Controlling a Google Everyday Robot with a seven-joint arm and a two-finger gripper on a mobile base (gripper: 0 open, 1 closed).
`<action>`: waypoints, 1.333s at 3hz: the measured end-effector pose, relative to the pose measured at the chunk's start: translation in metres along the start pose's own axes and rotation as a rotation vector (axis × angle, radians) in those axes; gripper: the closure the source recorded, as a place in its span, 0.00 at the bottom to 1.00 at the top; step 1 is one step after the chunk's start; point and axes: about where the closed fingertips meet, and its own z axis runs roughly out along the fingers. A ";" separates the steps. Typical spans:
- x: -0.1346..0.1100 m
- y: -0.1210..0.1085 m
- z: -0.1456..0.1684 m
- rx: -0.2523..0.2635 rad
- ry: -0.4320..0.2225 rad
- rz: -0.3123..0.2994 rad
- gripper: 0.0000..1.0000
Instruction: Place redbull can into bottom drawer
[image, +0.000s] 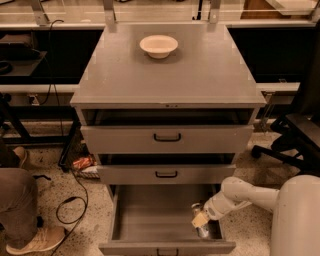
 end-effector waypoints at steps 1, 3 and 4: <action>-0.015 -0.003 0.021 0.019 -0.049 -0.089 1.00; -0.042 -0.012 0.060 0.083 -0.099 -0.230 1.00; -0.048 -0.019 0.085 0.111 -0.068 -0.257 1.00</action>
Offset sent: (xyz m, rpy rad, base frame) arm 0.0450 0.0466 -0.0427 0.0256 -0.2970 0.1592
